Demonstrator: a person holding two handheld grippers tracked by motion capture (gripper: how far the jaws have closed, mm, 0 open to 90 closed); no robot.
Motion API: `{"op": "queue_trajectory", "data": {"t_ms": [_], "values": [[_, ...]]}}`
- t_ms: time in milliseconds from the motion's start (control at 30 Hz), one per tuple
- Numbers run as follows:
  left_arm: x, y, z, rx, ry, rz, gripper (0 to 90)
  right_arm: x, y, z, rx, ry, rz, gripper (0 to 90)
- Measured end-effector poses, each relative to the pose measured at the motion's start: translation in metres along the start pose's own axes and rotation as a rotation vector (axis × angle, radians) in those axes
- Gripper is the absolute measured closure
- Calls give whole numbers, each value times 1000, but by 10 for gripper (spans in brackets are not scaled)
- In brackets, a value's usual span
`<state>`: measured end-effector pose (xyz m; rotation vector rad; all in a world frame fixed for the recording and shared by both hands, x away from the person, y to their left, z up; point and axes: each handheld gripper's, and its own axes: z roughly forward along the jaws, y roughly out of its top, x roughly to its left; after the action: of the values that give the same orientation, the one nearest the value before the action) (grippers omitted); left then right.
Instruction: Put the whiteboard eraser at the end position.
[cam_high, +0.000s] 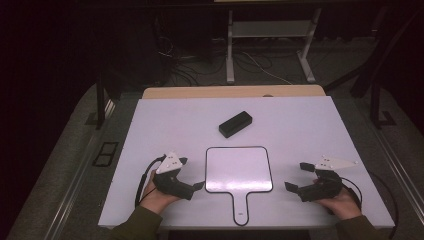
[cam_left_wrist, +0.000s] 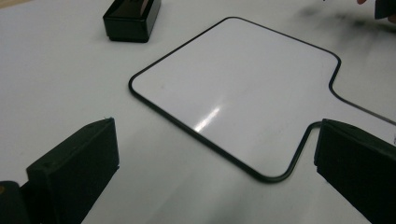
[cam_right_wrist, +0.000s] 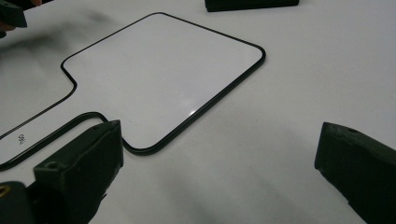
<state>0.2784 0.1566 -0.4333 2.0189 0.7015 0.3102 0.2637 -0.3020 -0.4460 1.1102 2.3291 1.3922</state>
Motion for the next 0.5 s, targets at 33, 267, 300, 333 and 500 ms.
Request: {"op": "queue_trajectory", "data": {"t_ms": [33, 267, 300, 333, 500], "values": [[0, -2, -2, 1, 4, -6, 0, 0, 0, 0, 0, 0, -1, 2], [4, -13, -12, 7, 19, -33, 0, 0, 0, 1, 6, -5, -1, 2], [4, -14, -13, 3, 22, -34, 0, 0, 0, 1, 7, -5, -2, 2], [4, -14, -13, 0, 22, -39, 0, 0, 0, 1, 8, -6, -3, 2], [4, -13, -13, 2, 14, -36, 0, 1, -1, 1, 11, -6, -4, 2]]}}
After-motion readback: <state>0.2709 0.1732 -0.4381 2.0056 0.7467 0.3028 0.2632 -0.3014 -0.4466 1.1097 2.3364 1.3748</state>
